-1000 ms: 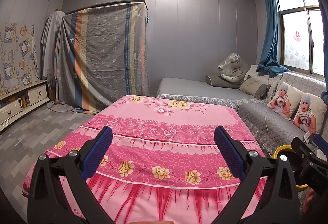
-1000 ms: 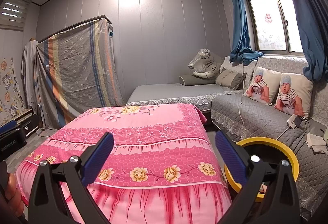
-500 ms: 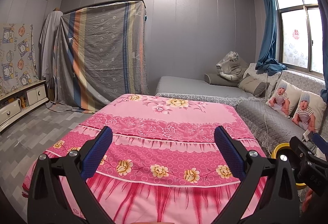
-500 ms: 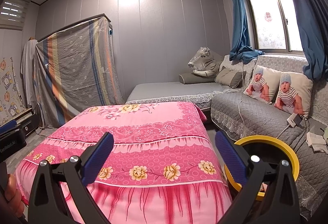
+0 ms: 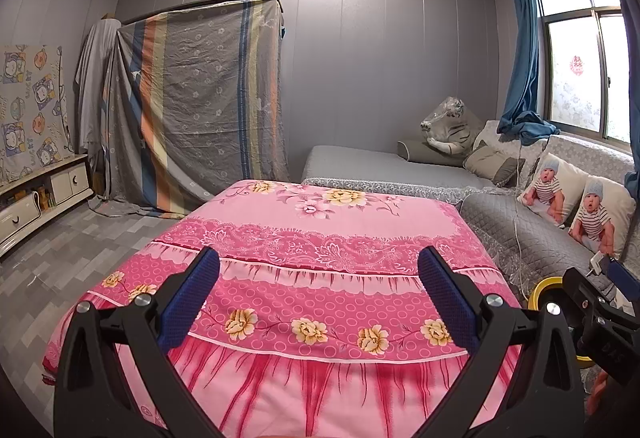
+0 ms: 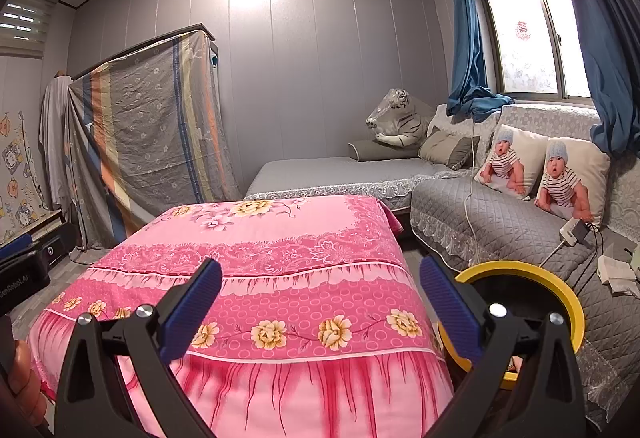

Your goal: Collect trash

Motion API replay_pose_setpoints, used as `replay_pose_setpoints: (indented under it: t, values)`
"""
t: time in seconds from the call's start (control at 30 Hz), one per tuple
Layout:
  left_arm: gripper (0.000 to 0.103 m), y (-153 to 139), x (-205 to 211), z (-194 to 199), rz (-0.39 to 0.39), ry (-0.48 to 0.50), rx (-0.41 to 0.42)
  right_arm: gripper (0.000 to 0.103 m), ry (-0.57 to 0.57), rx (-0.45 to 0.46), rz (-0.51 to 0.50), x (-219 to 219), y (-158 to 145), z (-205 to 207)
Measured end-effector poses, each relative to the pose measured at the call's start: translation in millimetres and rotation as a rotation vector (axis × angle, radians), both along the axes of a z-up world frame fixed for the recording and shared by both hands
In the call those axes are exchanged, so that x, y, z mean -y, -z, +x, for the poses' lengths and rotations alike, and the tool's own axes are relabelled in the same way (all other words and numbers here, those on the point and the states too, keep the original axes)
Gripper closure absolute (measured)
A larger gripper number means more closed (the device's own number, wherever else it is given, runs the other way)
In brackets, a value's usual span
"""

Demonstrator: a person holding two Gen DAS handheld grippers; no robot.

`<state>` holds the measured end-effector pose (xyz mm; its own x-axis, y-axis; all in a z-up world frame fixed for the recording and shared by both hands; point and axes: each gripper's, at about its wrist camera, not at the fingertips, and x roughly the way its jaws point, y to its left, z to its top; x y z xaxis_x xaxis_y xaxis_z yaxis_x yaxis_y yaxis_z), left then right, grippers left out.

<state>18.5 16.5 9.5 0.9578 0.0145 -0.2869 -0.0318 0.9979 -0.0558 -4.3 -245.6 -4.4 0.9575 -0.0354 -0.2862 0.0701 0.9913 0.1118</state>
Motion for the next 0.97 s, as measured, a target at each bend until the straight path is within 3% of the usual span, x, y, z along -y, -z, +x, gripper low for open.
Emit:
replay_pose_setpoints:
  t: [0.97]
  values:
    - [0.008, -2.1, 1.1, 0.4, -0.007, 0.038, -0.003, 0.007, 0.002, -0.016, 0.002, -1.7, 2.9, 3.5]
